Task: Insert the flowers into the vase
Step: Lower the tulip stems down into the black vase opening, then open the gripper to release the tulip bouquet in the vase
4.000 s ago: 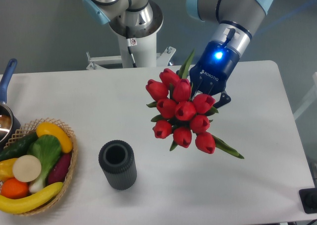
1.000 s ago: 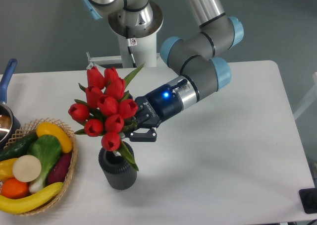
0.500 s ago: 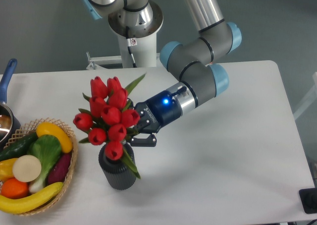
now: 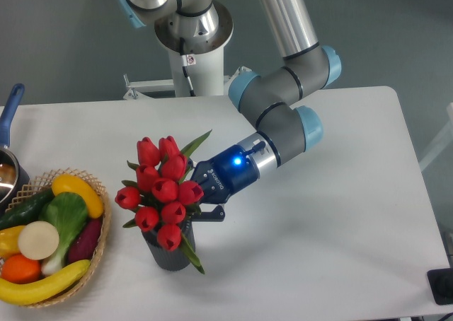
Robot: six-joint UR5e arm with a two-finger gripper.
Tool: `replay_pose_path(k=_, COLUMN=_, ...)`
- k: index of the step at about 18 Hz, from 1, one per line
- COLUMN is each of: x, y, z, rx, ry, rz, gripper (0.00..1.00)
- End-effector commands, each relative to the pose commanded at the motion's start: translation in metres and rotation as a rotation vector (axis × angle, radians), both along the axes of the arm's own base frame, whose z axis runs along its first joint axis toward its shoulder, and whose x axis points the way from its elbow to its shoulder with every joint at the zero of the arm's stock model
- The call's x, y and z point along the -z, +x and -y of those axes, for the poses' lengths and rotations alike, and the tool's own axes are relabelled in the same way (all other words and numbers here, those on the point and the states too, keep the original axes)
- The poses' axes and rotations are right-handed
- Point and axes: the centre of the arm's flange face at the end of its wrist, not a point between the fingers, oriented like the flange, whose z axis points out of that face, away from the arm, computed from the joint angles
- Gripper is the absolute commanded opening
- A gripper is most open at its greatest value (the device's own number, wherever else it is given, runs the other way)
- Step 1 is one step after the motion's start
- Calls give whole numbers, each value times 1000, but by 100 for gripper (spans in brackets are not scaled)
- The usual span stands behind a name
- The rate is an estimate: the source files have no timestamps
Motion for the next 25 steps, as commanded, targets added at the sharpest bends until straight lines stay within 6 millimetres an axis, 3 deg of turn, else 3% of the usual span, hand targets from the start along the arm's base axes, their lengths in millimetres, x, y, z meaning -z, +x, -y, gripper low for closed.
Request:
replay_pose_path(k=14, x=33, y=6, z=4, rx=2, ry=1, rz=-25, gripper=20)
replay_pose_path(k=18, x=34, y=5, z=3, rx=2, ry=1, rz=-25, gripper=23)
replay_pose_path(k=25, x=30, y=2, z=2, rx=1, ry=7, rz=-34, gripper=58)
